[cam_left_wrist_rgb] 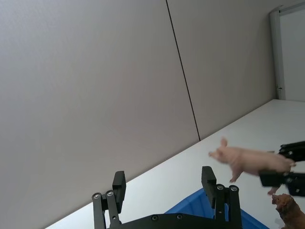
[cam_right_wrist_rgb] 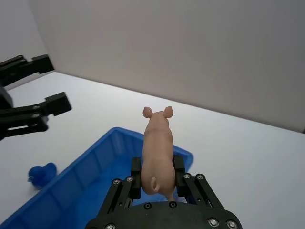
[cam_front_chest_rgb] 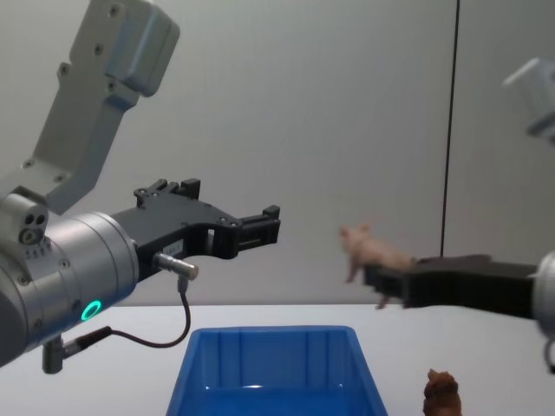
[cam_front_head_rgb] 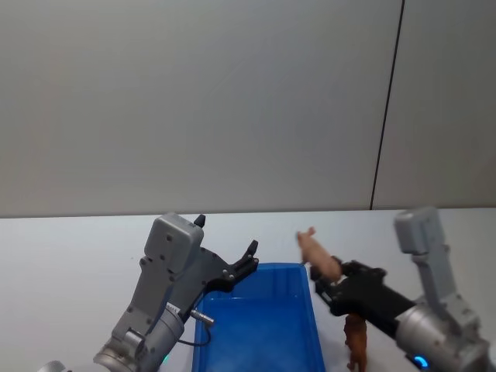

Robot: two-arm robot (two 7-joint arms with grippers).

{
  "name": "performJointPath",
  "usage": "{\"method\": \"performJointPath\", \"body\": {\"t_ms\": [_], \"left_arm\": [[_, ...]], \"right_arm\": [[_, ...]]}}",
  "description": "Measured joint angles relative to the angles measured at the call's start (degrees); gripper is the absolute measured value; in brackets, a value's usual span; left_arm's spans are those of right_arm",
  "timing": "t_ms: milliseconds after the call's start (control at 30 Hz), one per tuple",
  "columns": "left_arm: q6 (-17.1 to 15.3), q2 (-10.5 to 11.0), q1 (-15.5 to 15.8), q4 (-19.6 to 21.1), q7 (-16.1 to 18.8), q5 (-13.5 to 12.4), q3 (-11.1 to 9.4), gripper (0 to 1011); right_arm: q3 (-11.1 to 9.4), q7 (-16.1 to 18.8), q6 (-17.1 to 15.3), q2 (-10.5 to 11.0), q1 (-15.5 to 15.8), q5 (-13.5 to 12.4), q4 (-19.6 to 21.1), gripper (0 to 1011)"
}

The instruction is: Pick up the two dolls from the table and place them into the box.

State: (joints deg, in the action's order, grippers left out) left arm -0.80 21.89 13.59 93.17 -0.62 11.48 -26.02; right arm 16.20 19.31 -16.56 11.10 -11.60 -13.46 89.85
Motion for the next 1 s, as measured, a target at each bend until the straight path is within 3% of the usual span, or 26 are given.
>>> {"method": "performJointPath", "body": {"t_ms": [100,300,700,767,1000], "left_arm": [[0.0,0.0,0.0,0.0,0.0,0.0,0.0,1001],[0.0,0.0,0.0,0.0,0.0,0.0,0.0,1001],[0.0,0.0,0.0,0.0,0.0,0.0,0.0,1001],[0.0,0.0,0.0,0.0,0.0,0.0,0.0,1002],[0.0,0.0,0.0,0.0,0.0,0.0,0.0,1001]], "right_arm": [[0.6,1.0,-0.8,-0.8,-0.8,0.1,-1.0,408],[1.9,2.7,-2.0,-2.4,-2.4,0.4,-3.6,623],[1.8,1.3,-1.6,-2.4,-2.4,0.0,-4.1,960],[1.4,0.4,-1.2,-1.9,-1.9,-0.4,-3.5,1001],[-0.1,-2.6,-0.2,0.3,0.7,-2.0,-1.1,1001]]}}
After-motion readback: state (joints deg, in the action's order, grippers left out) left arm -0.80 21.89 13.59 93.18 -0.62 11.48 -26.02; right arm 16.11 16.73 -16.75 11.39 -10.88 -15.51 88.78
